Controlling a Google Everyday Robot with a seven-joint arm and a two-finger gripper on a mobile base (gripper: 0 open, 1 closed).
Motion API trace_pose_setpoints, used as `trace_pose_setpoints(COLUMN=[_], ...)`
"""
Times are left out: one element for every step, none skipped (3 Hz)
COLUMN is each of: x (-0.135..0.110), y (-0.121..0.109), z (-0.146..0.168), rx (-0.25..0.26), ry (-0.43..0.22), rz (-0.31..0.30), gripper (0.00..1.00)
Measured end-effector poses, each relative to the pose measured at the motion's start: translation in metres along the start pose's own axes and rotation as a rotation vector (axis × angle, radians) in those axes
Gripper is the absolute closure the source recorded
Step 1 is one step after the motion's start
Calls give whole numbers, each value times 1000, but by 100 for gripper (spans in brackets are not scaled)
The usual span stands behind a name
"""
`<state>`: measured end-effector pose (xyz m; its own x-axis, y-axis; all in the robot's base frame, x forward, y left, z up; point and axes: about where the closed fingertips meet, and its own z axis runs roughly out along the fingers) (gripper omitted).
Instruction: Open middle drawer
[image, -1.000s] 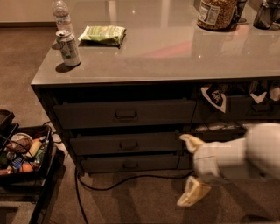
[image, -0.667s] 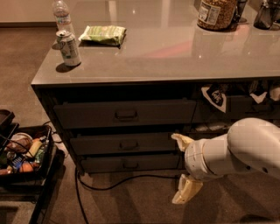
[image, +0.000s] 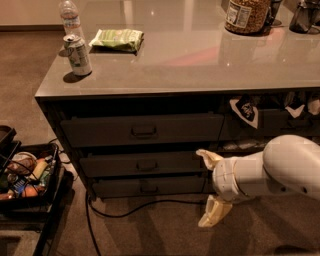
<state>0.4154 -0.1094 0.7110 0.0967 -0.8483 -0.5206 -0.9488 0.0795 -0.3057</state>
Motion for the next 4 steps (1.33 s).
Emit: trace_pose_setpoints(x=[15, 18, 27, 38], y=[-33, -67, -91, -96], z=[26, 60, 100, 136], rx=[-13, -44, -49, -11], ry=[-39, 24, 148, 181], rz=[-57, -159, -209, -193], gripper=[0, 0, 0, 0])
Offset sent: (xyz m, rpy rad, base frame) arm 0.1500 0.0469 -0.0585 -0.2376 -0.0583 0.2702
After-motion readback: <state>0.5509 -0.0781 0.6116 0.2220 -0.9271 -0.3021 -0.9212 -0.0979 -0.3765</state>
